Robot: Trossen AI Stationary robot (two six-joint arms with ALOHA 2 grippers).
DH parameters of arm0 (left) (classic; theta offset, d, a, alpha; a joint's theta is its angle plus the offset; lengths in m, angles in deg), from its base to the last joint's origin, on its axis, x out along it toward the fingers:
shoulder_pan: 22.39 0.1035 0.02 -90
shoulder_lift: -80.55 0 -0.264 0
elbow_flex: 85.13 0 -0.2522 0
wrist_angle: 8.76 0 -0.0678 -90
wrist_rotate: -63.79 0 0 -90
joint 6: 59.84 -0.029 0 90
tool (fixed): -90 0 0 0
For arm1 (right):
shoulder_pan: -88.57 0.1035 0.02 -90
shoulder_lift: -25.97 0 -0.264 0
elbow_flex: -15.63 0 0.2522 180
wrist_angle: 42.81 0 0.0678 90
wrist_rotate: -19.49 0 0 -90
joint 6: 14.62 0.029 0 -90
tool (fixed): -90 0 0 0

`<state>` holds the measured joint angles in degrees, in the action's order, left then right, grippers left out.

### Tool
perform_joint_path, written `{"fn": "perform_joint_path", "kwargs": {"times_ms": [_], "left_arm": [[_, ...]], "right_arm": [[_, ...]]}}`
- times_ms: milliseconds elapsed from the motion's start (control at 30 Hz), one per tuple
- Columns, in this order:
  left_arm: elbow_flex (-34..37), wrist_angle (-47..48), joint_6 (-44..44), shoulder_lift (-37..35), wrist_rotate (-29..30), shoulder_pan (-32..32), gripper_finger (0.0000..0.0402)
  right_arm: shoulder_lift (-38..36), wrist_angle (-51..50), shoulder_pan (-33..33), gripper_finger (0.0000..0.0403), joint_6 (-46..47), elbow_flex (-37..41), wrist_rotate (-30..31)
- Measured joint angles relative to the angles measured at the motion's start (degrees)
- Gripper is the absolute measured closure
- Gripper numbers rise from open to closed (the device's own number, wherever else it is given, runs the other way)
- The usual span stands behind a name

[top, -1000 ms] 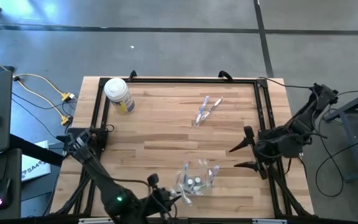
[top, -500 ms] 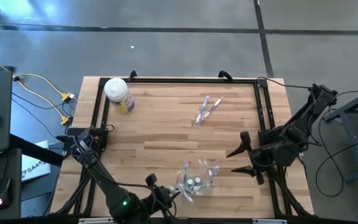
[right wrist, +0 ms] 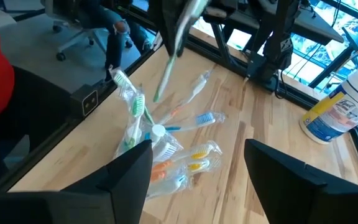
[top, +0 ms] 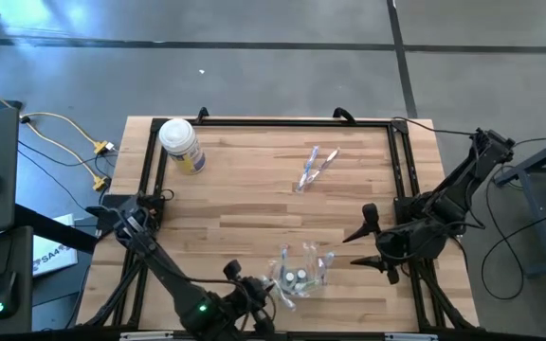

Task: Pick & Place toothbrushing station
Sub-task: Put the green toothbrush into the transparent bin

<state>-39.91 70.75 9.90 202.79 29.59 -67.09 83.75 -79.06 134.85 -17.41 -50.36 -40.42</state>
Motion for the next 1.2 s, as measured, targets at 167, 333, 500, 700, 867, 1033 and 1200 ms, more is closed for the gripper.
{"fn": "perform_joint_path", "kwargs": {"times_ms": [167, 333, 500, 700, 867, 1033, 1200], "left_arm": [[0.00, 0.33, 0.06, 1.60, -3.01, 1.66, 0.0380], [-0.05, 0.45, -0.31, 2.53, -5.11, 2.70, 0.0380], [-0.03, 0.45, -0.23, 3.54, -5.39, 3.36, 0.0380], [0.07, -0.13, -0.24, 4.37, -5.84, 3.49, 0.0380], [0.07, -0.48, -0.18, 5.26, -6.01, 3.47, 0.0380], [0.02, -0.78, -0.01, 6.04, -6.42, 3.45, 0.0380], [-0.03, -1.08, 0.59, 6.67, -7.37, 3.47, 0.0380]], "right_arm": [[-0.02, -0.01, 0.00, 0.0156, 0.19, 0.00, 0.02], [-0.02, -0.02, 0.00, 0.0156, 0.20, 0.00, 0.00], [-0.02, -0.47, 0.00, 0.0156, 0.20, 0.00, -0.14], [-0.02, -0.54, 0.00, 0.0156, 1.31, 0.00, -0.17], [-0.02, -0.91, 0.00, 0.0156, 1.53, 0.00, -0.20], [-0.02, -0.91, 0.00, 0.0156, 1.53, 0.00, -0.20], [-0.05, -0.87, 0.00, 0.0156, 1.53, 0.00, -0.20]]}}
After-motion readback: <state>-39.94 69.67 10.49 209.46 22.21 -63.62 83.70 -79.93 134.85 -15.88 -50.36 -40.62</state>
